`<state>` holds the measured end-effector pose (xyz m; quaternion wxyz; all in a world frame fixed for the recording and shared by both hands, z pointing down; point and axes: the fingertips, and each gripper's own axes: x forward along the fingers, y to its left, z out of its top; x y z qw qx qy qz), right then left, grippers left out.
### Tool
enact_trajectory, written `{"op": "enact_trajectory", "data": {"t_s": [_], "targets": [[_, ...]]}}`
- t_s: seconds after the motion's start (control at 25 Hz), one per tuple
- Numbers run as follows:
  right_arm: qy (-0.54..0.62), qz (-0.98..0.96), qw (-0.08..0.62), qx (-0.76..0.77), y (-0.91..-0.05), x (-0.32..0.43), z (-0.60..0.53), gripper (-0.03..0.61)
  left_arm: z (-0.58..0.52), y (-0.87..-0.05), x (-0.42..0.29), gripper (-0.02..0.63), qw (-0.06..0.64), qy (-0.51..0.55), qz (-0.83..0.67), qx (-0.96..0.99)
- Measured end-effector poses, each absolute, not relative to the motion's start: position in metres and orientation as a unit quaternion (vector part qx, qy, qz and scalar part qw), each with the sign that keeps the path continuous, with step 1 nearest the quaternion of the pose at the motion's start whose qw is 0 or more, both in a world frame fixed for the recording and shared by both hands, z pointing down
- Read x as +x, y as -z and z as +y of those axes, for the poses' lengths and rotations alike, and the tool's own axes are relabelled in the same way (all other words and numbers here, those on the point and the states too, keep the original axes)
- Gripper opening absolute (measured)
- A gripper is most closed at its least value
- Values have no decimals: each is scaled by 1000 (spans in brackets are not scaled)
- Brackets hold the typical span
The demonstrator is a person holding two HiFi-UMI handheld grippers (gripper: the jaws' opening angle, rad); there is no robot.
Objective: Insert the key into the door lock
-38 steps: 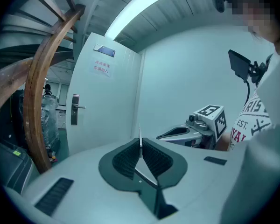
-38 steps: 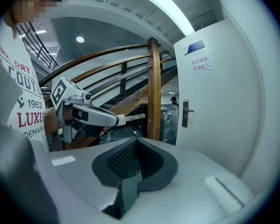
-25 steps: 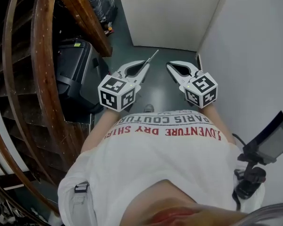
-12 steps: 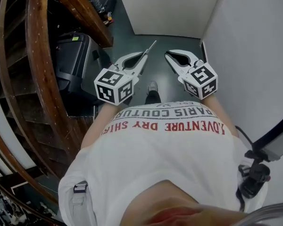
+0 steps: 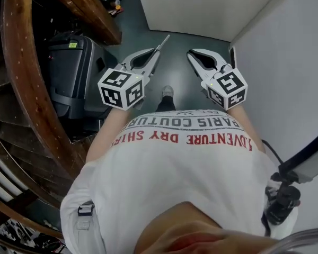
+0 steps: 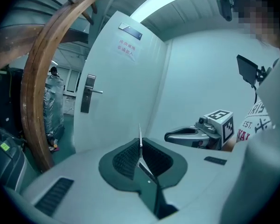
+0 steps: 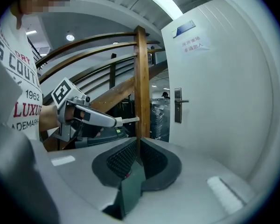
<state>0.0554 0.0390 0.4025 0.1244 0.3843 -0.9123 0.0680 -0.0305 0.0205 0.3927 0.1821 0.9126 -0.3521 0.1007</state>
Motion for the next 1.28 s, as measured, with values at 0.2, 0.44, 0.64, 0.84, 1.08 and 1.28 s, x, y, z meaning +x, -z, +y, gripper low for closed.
{"op": "enact_trajectory", "data": {"t_s": [0.2, 0.44, 0.64, 0.84, 1.08, 1.28], "targets": [[-81, -912, 139, 377, -410, 43, -84, 3, -108, -390, -50, 23, 188, -104, -353, 911], [-57, -912, 129, 386, -384, 38, -176, 5, -207, -360, -59, 23, 157, -92, -350, 919], [-44, -911, 128, 390, -369, 48, -214, 6, -249, -353, -56, 23, 153, -80, -346, 922], [-18, -911, 117, 396, -344, 57, -282, 56, -283, -358, -61, 23, 162, -74, -358, 917], [11, -914, 122, 386, -333, 54, -382, 147, -340, -373, -66, 23, 182, -85, -377, 904], [8, -910, 112, 399, -330, 61, -475, 164, -399, -384, -76, 23, 205, -75, -399, 890]]}}
